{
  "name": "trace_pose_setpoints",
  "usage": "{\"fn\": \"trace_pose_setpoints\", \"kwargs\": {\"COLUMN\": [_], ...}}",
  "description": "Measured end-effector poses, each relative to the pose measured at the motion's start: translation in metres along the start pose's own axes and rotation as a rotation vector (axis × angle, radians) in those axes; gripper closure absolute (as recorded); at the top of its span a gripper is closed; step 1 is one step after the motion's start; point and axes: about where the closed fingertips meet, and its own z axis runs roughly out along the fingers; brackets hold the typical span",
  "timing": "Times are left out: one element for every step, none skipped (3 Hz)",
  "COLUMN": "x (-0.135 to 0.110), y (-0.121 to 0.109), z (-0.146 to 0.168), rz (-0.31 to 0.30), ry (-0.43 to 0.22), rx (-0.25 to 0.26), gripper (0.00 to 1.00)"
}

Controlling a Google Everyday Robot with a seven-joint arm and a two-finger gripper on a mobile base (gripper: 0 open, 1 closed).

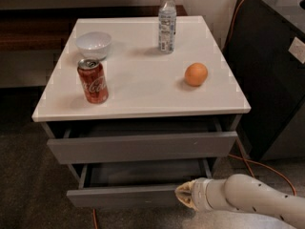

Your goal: Place coke can into middle drawer

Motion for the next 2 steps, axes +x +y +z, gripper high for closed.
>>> {"fn": "trace_pose_setpoints", "kwargs": {"x": [0.021,0.031], "y": [-0.031,-0.043], "z": [0.011,0.020], "rz": [-0.022,-0.048], "ry": [0.064,0.106], "rx": [0.048,0.066], "gripper": [1.00,1.00]}}
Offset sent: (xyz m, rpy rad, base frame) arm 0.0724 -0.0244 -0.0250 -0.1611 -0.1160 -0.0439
